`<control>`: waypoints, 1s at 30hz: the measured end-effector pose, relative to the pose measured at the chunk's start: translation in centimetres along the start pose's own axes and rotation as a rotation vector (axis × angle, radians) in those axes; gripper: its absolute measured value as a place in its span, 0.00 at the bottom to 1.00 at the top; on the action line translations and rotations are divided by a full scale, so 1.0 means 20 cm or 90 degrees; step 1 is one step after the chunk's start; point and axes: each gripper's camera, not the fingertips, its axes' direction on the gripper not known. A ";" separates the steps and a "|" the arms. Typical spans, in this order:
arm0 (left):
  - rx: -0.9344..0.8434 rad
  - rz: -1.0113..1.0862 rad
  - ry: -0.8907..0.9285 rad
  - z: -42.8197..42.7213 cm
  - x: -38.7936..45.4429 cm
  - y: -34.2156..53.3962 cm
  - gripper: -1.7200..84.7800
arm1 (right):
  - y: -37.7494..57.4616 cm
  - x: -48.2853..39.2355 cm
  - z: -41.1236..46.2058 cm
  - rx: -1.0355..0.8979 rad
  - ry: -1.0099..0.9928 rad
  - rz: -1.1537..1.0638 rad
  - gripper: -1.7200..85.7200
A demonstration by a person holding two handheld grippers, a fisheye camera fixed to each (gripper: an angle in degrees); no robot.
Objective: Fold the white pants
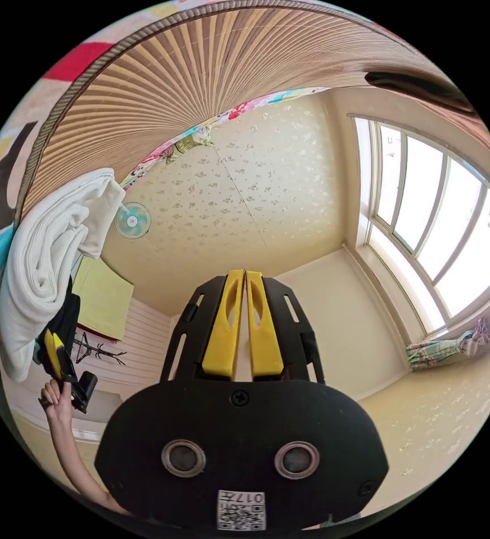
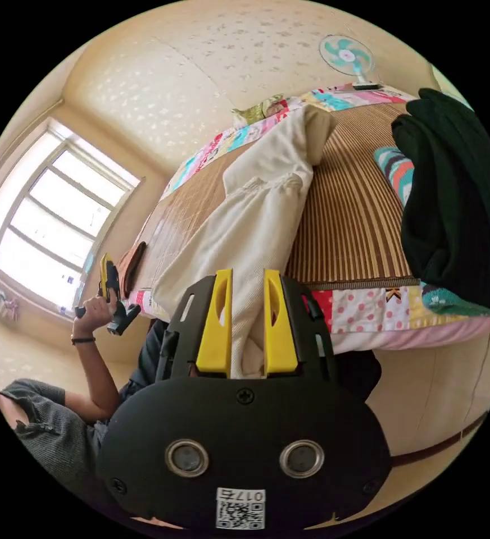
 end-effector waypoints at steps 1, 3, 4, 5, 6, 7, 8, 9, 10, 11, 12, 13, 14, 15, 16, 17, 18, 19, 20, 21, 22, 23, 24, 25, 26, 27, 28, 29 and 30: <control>-0.024 -0.011 -0.029 0.03 -0.07 0.01 0.01 | -0.02 0.06 0.02 -0.013 -0.007 0.025 0.15; -0.089 -0.014 -0.118 0.10 -0.16 0.01 0.01 | -0.07 0.20 0.08 -0.026 -0.095 0.069 0.16; -0.143 0.036 -0.204 0.16 -0.18 -0.01 0.02 | -0.07 0.21 0.08 -0.019 -0.116 0.067 0.16; -0.173 0.076 -0.258 0.21 -0.18 -0.02 0.02 | -0.07 0.21 0.08 -0.005 -0.122 0.066 0.17; -0.232 0.162 -0.389 0.31 -0.19 -0.02 0.05 | -0.06 0.19 0.08 0.002 -0.096 0.064 0.17; -0.285 0.244 -0.527 0.42 -0.21 0.00 0.09 | -0.06 0.19 0.08 0.004 -0.082 0.062 0.17; -0.309 0.280 -0.593 0.47 -0.24 0.01 0.11 | -0.05 0.19 0.07 0.006 -0.067 0.063 0.17; -0.345 0.332 -0.714 0.56 -0.31 0.04 0.16 | -0.04 0.21 0.06 0.008 -0.071 0.070 0.17; -0.373 0.359 -0.802 0.63 -0.42 0.06 0.20 | -0.04 0.22 0.05 0.008 -0.080 0.074 0.16; -0.386 0.365 -0.829 0.65 -0.47 0.07 0.20 | -0.03 0.26 0.03 0.008 -0.103 0.083 0.16; -0.411 0.365 -0.850 0.68 -0.59 0.09 0.20 | -0.03 0.32 0.00 0.004 -0.128 0.095 0.15; -0.436 0.355 -0.853 0.69 -0.72 0.10 0.18 | -0.03 0.34 -0.02 0.001 -0.139 0.100 0.14; -0.447 0.348 -0.853 0.70 -0.78 0.10 0.18 | -0.02 0.39 -0.06 -0.003 -0.157 0.105 0.12; -0.469 0.341 -0.864 0.71 -0.91 0.12 0.14 | -0.01 0.42 -0.09 -0.004 -0.174 0.100 0.11; -0.478 0.344 -0.892 0.72 -1.02 0.14 0.11 | 0.00 0.43 -0.11 -0.006 -0.182 0.096 0.10; -0.477 0.345 -0.907 0.72 -1.06 0.15 0.09 | 0.01 0.45 -0.14 -0.010 -0.193 0.090 0.10; -0.456 0.339 -0.922 0.72 -1.12 0.16 0.07 | 0.02 0.47 -0.17 -0.016 -0.199 0.087 0.10; -0.430 0.317 -0.890 0.71 -1.15 0.17 0.06 | 0.02 0.47 -0.18 -0.018 -0.200 0.086 0.10; -0.429 0.309 -0.861 0.71 -1.17 0.17 0.06 | 0.02 0.48 -0.20 -0.020 -0.202 0.085 0.11; -0.459 0.292 -0.811 0.74 -1.22 0.19 0.04 | 0.02 0.48 -0.23 -0.018 -0.205 0.083 0.11; -0.515 0.272 -0.799 0.79 -1.30 0.22 0.04 | 0.02 0.48 -0.25 -0.016 -0.207 0.081 0.12; -0.547 0.266 -0.806 0.82 -1.35 0.24 0.03 | 0.00 0.48 -0.28 -0.008 -0.212 0.079 0.13; -0.616 0.255 -0.831 0.88 -1.45 0.29 0.03 | -0.01 0.48 -0.30 -0.001 -0.218 0.078 0.15; -0.678 0.243 -0.860 0.93 -1.56 0.34 0.02 | -0.02 0.47 -0.31 0.002 -0.221 0.078 0.15; -0.704 0.240 -0.870 0.94 -1.61 0.37 0.02 | -0.05 0.47 -0.33 0.005 -0.222 0.080 0.17; -0.750 0.237 -0.885 0.98 -1.71 0.43 0.02 | -0.08 0.47 -0.32 0.005 -0.214 0.082 0.18; -0.784 0.232 -0.893 1.00 -1.79 0.49 0.02 | -0.10 0.46 -0.31 0.002 -0.211 0.083 0.18; -0.799 0.227 -0.893 1.01 -1.83 0.52 0.02 | -0.13 0.46 -0.29 -0.008 -0.209 0.078 0.19; -0.834 0.215 -0.889 1.03 -1.91 0.57 0.02 | -0.16 0.45 -0.26 -0.007 -0.211 0.071 0.19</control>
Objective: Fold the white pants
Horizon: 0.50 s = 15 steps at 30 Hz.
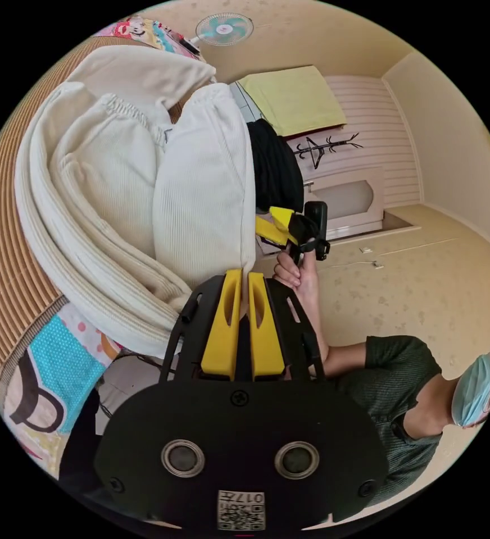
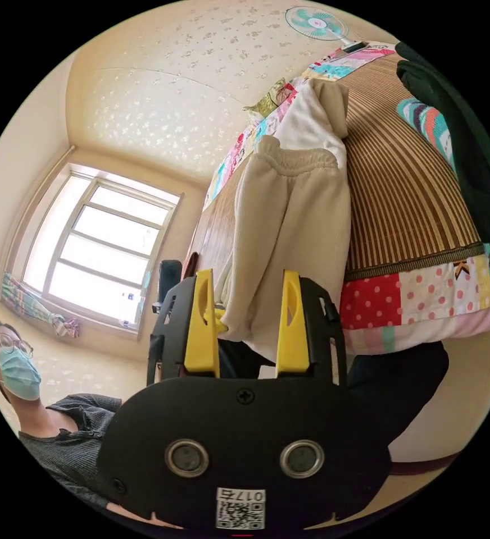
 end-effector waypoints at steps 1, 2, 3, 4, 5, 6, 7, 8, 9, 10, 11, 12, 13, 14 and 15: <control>-0.036 0.018 0.008 0.08 0.03 -0.03 0.02 | -0.01 0.00 0.01 0.004 -0.001 -0.001 0.18; -0.058 0.026 0.014 0.12 0.05 -0.05 0.02 | -0.02 0.02 0.04 0.011 -0.005 0.005 0.17; -0.099 0.043 0.026 0.20 0.07 -0.07 0.02 | -0.04 0.05 0.06 0.012 -0.010 0.020 0.12; -0.131 0.054 0.033 0.26 0.10 -0.09 0.02 | -0.04 0.06 0.06 0.011 -0.013 0.025 0.09; -0.142 0.058 0.034 0.28 0.11 -0.09 0.02 | -0.04 0.07 0.07 0.001 -0.013 0.031 0.07; -0.148 0.062 0.033 0.27 0.12 -0.09 0.03 | -0.03 0.05 0.05 -0.007 -0.028 0.007 0.05; -0.142 0.065 0.044 0.24 0.13 -0.09 0.04 | -0.02 0.04 0.04 -0.012 -0.035 -0.009 0.05; -0.137 0.068 0.053 0.21 0.13 -0.09 0.03 | 0.01 0.02 0.00 -0.022 -0.051 -0.044 0.04; -0.107 0.072 0.063 0.14 0.13 -0.10 0.03 | 0.05 0.00 -0.04 -0.030 -0.079 -0.078 0.03; -0.048 0.074 0.065 0.04 0.13 -0.09 0.04 | 0.07 -0.01 -0.06 -0.038 -0.096 -0.093 0.03; -0.014 0.073 0.061 -0.01 0.13 -0.09 0.04 | 0.11 0.00 -0.10 -0.056 -0.132 -0.115 0.03; 0.051 0.066 0.049 -0.11 0.12 -0.08 0.08 | 0.16 0.02 -0.15 -0.070 -0.169 -0.123 0.03; 0.111 0.052 0.033 -0.19 0.09 -0.06 0.11 | 0.19 0.03 -0.17 -0.073 -0.181 -0.122 0.03; 0.142 0.041 0.023 -0.22 0.07 -0.05 0.13 | 0.24 0.07 -0.20 -0.074 -0.192 -0.105 0.03; 0.202 0.020 0.001 -0.27 0.04 -0.03 0.15 | 0.30 0.12 -0.23 -0.072 -0.193 -0.080 0.03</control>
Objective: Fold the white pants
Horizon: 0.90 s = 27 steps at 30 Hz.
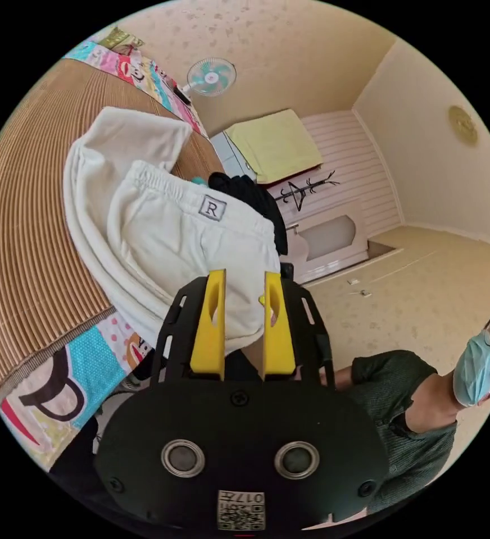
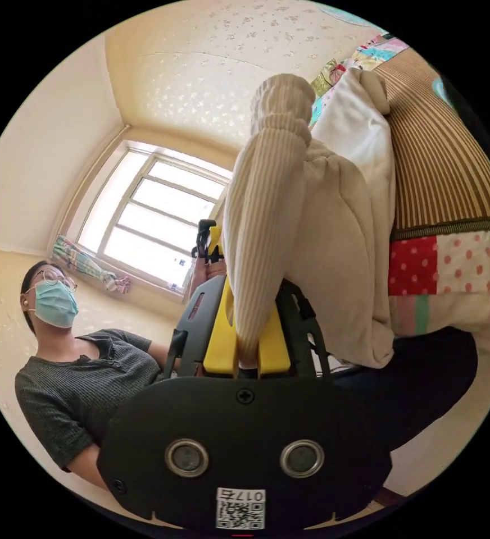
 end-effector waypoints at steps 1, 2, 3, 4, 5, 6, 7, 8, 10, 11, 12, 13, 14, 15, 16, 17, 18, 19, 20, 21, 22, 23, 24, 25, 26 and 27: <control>0.049 -0.012 -0.034 -0.04 -0.02 -0.01 0.17 | 0.03 0.01 -0.02 0.004 -0.002 0.010 0.03; 0.066 -0.015 -0.059 -0.05 -0.03 -0.02 0.18 | 0.09 0.04 -0.04 0.012 -0.010 0.027 0.03; 0.084 -0.024 -0.122 -0.05 -0.04 -0.06 0.19 | 0.14 0.06 -0.06 0.023 -0.018 0.042 0.03; 0.093 -0.033 -0.196 -0.04 -0.05 -0.12 0.21 | 0.17 0.07 -0.07 0.028 -0.021 0.051 0.03; 0.103 -0.037 -0.235 -0.03 -0.05 -0.14 0.21 | 0.20 0.09 -0.08 0.039 -0.028 0.064 0.02; 0.122 -0.035 -0.298 -0.01 -0.04 -0.18 0.21 | 0.23 0.10 -0.08 0.049 -0.039 0.077 0.02; 0.123 -0.026 -0.333 0.03 -0.03 -0.23 0.21 | 0.24 0.11 -0.08 0.054 -0.047 0.084 0.02; 0.120 -0.021 -0.346 0.05 -0.03 -0.25 0.21 | 0.26 0.12 -0.07 0.060 -0.063 0.094 0.02; 0.083 -0.016 -0.392 0.15 -0.05 -0.35 0.20 | 0.27 0.10 -0.06 0.060 -0.066 0.096 0.02; 0.067 -0.016 -0.400 0.18 -0.06 -0.37 0.19 | 0.28 0.08 -0.05 0.056 -0.058 0.093 0.02; 0.027 -0.023 -0.405 0.24 -0.10 -0.40 0.17 | 0.29 0.06 -0.04 0.053 -0.053 0.091 0.02; -0.029 -0.033 -0.400 0.30 -0.15 -0.42 0.16 | 0.29 0.05 -0.04 0.052 -0.052 0.091 0.02; -0.059 -0.036 -0.401 0.33 -0.18 -0.42 0.15 | 0.30 0.03 -0.03 0.050 -0.052 0.094 0.02; -0.078 -0.025 -0.420 0.35 -0.18 -0.41 0.12 | 0.31 0.02 -0.02 0.046 -0.055 0.097 0.02; -0.071 -0.005 -0.439 0.31 -0.14 -0.38 0.09 | 0.31 0.01 -0.01 0.041 -0.053 0.098 0.02; -0.078 0.005 -0.427 0.30 -0.13 -0.36 0.09 | 0.32 -0.02 0.00 0.030 -0.043 0.095 0.02; -0.091 0.003 -0.389 0.24 -0.12 -0.34 0.08 | 0.32 -0.06 0.00 0.015 -0.023 0.088 0.02; -0.068 -0.009 -0.325 0.12 -0.10 -0.30 0.07 | 0.32 -0.09 0.00 0.008 -0.008 0.084 0.02; -0.037 -0.012 -0.277 0.05 -0.09 -0.28 0.07 | 0.31 -0.15 -0.01 0.000 0.030 0.077 0.02; 0.029 -0.017 -0.161 -0.11 -0.07 -0.22 0.07 | 0.30 -0.22 -0.03 0.004 0.068 0.067 0.01; 0.098 -0.040 -0.063 -0.27 -0.07 -0.14 0.06 | 0.29 -0.26 -0.04 0.011 0.082 0.061 0.01; 0.128 -0.051 -0.032 -0.34 -0.06 -0.10 0.06 | 0.27 -0.35 -0.06 0.031 0.100 0.046 0.01; 0.179 -0.046 -0.001 -0.46 -0.01 -0.04 0.06 | 0.24 -0.44 -0.08 0.051 0.100 0.019 0.01; 0.218 -0.019 0.008 -0.58 0.08 0.01 0.06 | 0.22 -0.50 -0.09 0.057 0.098 0.001 0.02; 0.236 -0.001 0.014 -0.63 0.14 0.02 0.06 | 0.17 -0.62 -0.07 0.056 0.104 -0.041 0.02; 0.270 0.043 0.029 -0.74 0.28 0.05 0.06 | 0.10 -0.76 -0.04 0.047 0.131 -0.085 0.02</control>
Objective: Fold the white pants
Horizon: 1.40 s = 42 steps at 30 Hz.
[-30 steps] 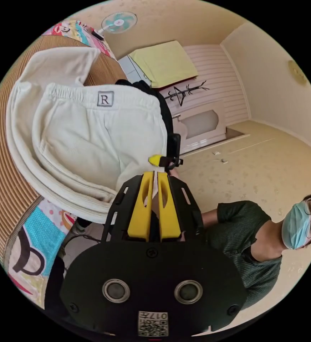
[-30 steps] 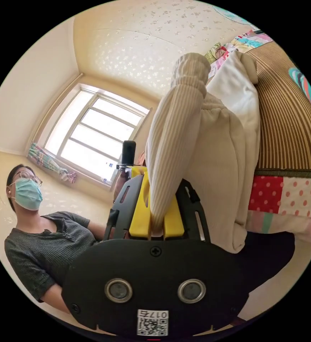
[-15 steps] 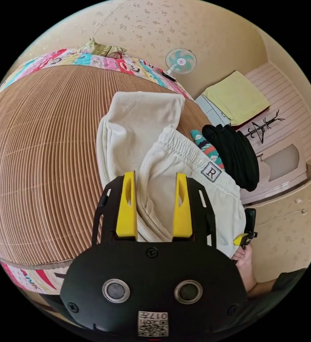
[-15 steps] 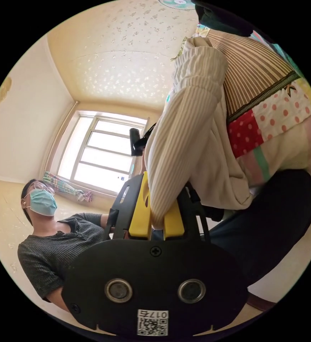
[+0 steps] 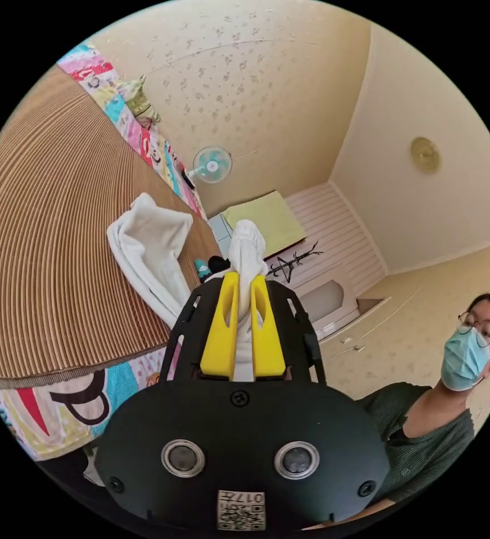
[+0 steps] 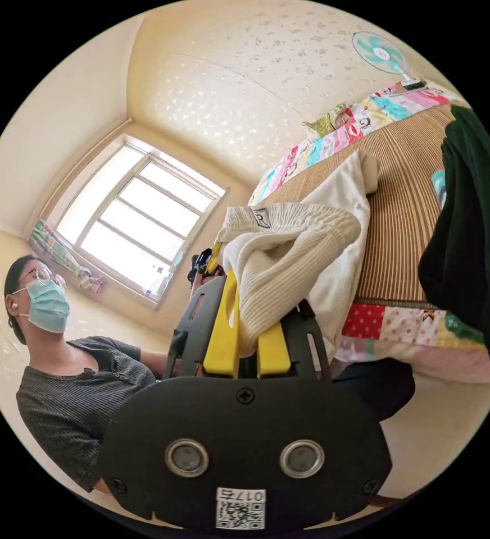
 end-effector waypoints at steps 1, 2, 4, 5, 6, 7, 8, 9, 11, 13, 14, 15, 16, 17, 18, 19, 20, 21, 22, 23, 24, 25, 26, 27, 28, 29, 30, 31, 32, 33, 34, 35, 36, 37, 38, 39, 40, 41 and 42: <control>0.032 0.041 0.015 -0.10 0.16 -0.04 0.06 | -0.04 -0.07 0.01 -0.004 0.020 -0.023 0.02; 0.047 0.062 0.019 -0.15 0.24 -0.06 0.06 | -0.12 -0.21 0.03 -0.016 0.064 -0.066 0.02; 0.101 0.158 0.012 -0.36 0.61 -0.16 0.06 | -0.24 -0.46 0.06 -0.025 0.118 -0.135 0.03; 0.114 0.186 0.010 -0.42 0.70 -0.18 0.06 | -0.29 -0.63 0.05 -0.011 0.141 -0.180 0.04; 0.141 0.248 0.016 -0.52 0.90 -0.22 0.06 | -0.33 -0.80 0.04 0.016 0.163 -0.219 0.04; 0.162 0.307 0.024 -0.62 1.10 -0.25 0.06 | -0.35 -0.89 0.02 0.030 0.176 -0.241 0.05; 0.173 0.335 0.025 -0.67 1.20 -0.26 0.06 | -0.37 -1.08 0.00 0.067 0.215 -0.292 0.06; 0.198 0.385 0.022 -0.76 1.38 -0.28 0.06 | -0.36 -1.27 -0.01 0.111 0.278 -0.349 0.07; 0.233 0.439 0.008 -0.87 1.62 -0.32 0.06 | -0.33 -1.54 -0.02 0.181 0.365 -0.424 0.08; 0.267 0.464 0.019 -0.99 1.84 -0.39 0.06 | -0.31 -1.77 -0.04 0.241 0.389 -0.481 0.08; 0.275 0.469 0.025 -1.01 1.89 -0.41 0.06 | -0.29 -1.90 -0.07 0.270 0.378 -0.512 0.09; 0.283 0.477 0.031 -1.07 1.99 -0.46 0.06 | -0.29 -2.02 -0.07 0.279 0.367 -0.541 0.09; 0.277 0.506 0.034 -1.10 2.09 -0.50 0.06 | -0.30 -2.07 -0.07 0.278 0.373 -0.549 0.09; 0.278 0.522 0.026 -1.12 2.13 -0.52 0.06 | -0.33 -2.17 -0.03 0.269 0.409 -0.552 0.09; 0.295 0.534 -0.018 -1.14 2.21 -0.55 0.06 | -0.35 -2.24 0.02 0.263 0.434 -0.560 0.09; 0.297 0.535 -0.065 -1.14 2.27 -0.57 0.06 | -0.36 -2.27 0.04 0.260 0.437 -0.561 0.09; 0.291 0.534 -0.080 -1.13 2.29 -0.59 0.06 | -0.39 -2.30 0.08 0.254 0.448 -0.554 0.09; 0.280 0.526 -0.085 -1.13 2.31 -0.60 0.06 | -0.41 -2.32 0.12 0.250 0.457 -0.546 0.09; 0.259 0.524 -0.059 -1.12 2.32 -0.61 0.06 | -0.41 -2.32 0.13 0.252 0.451 -0.541 0.09; 0.244 0.526 -0.042 -1.12 2.31 -0.61 0.06 | -0.41 -2.30 0.14 0.252 0.421 -0.530 0.09; 0.214 0.528 -0.014 -1.11 2.30 -0.62 0.06 | -0.42 -2.26 0.15 0.235 0.381 -0.520 0.09; 0.185 0.521 -0.005 -1.10 2.27 -0.63 0.06 | -0.43 -2.24 0.16 0.219 0.359 -0.515 0.09; 0.169 0.514 -0.006 -1.09 2.25 -0.64 0.06 | -0.46 -2.18 0.18 0.176 0.321 -0.500 0.09; 0.133 0.494 -0.018 -1.05 2.20 -0.65 0.06 | -0.49 -2.10 0.23 0.121 0.295 -0.476 0.09; 0.095 0.475 -0.036 -1.01 2.14 -0.65 0.07 | -0.51 -2.06 0.26 0.093 0.287 -0.463 0.09; 0.075 0.467 -0.046 -0.98 2.10 -0.66 0.07 | -0.54 -1.96 0.33 0.037 0.276 -0.440 0.09; 0.033 0.451 -0.063 -0.93 2.01 -0.66 0.07 | -0.55 -1.85 0.41 -0.021 0.268 -0.423 0.09; -0.014 0.436 -0.071 -0.87 1.91 -0.66 0.07 | -0.56 -1.79 0.45 -0.051 0.265 -0.415 0.09; -0.040 0.428 -0.073 -0.84 1.86 -0.66 0.07 | -0.57 -1.66 0.55 -0.119 0.260 -0.391 0.09; -0.097 0.409 -0.074 -0.77 1.74 -0.66 0.07 | -0.59 -1.52 0.66 -0.191 0.253 -0.354 0.09; -0.163 0.388 -0.070 -0.69 1.63 -0.66 0.07 | -0.60 -1.45 0.72 -0.230 0.248 -0.331 0.09; -0.200 0.374 -0.068 -0.64 1.57 -0.67 0.07 | -0.61 -1.30 0.84 -0.313 0.244 -0.280 0.09; -0.268 0.342 -0.074 -0.55 1.46 -0.69 0.07 | -0.62 -1.16 0.97 -0.400 0.245 -0.228 0.09; -0.317 0.308 -0.088 -0.46 1.36 -0.73 0.06 | -0.62 -1.10 1.04 -0.443 0.248 -0.206 0.09; -0.338 0.292 -0.093 -0.41 1.32 -0.77 0.06 | -0.65 -0.99 1.15 -0.511 0.257 -0.170 0.09; -0.365 0.262 -0.107 -0.32 1.26 -0.87 0.06 | -0.72 -0.91 1.25 -0.563 0.266 -0.154 0.09; -0.362 0.254 -0.146 -0.25 1.24 -1.05 0.06 | -0.78 -0.88 1.30 -0.585 0.276 -0.153 0.09; -0.347 0.250 -0.171 -0.22 1.24 -1.17 0.06 | -0.96 -0.84 1.36 -0.607 0.313 -0.163 0.09; -0.282 0.253 -0.196 -0.19 1.28 -1.48 0.06 | -1.25 -0.82 1.38 -0.573 0.374 -0.178 0.09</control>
